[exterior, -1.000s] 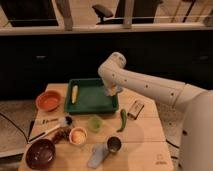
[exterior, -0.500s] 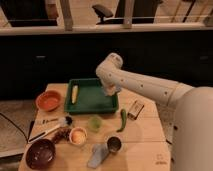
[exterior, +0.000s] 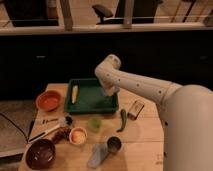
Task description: Wipe tray with sponge
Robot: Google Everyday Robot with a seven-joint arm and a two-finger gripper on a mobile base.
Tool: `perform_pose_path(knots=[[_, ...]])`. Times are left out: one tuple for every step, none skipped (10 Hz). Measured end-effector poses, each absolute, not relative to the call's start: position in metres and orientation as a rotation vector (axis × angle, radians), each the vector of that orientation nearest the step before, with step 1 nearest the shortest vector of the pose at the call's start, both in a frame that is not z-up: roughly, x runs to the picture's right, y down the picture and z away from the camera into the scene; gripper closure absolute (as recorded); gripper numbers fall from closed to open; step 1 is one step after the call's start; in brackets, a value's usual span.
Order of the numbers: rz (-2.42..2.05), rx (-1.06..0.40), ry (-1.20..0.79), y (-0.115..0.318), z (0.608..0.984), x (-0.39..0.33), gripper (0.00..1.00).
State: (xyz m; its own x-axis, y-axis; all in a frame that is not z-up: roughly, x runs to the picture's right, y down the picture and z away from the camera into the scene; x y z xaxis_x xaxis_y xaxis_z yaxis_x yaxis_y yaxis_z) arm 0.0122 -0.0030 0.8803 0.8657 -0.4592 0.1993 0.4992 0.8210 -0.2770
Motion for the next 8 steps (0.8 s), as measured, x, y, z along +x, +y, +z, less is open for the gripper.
perform_pose_path(knots=[[-0.520,-0.336,-0.132,0.000,0.885,0.011,1.00],[-0.529,-0.341,-0.137,0.003,0.889,0.010,1.00],[-0.540,-0.345,-0.143,0.004,0.892,0.008,1.00],[-0.549,-0.348,-0.147,0.005,0.893,0.008,1.00],[-0.562,-0.353,-0.149,0.007,0.894,0.007,1.00],[-0.577,-0.357,-0.154,0.009,0.896,0.003,1.00],[-0.583,-0.364,-0.161,0.011,0.898,-0.003,1.00],[-0.583,-0.373,-0.176,0.014,0.902,-0.005,1.00]])
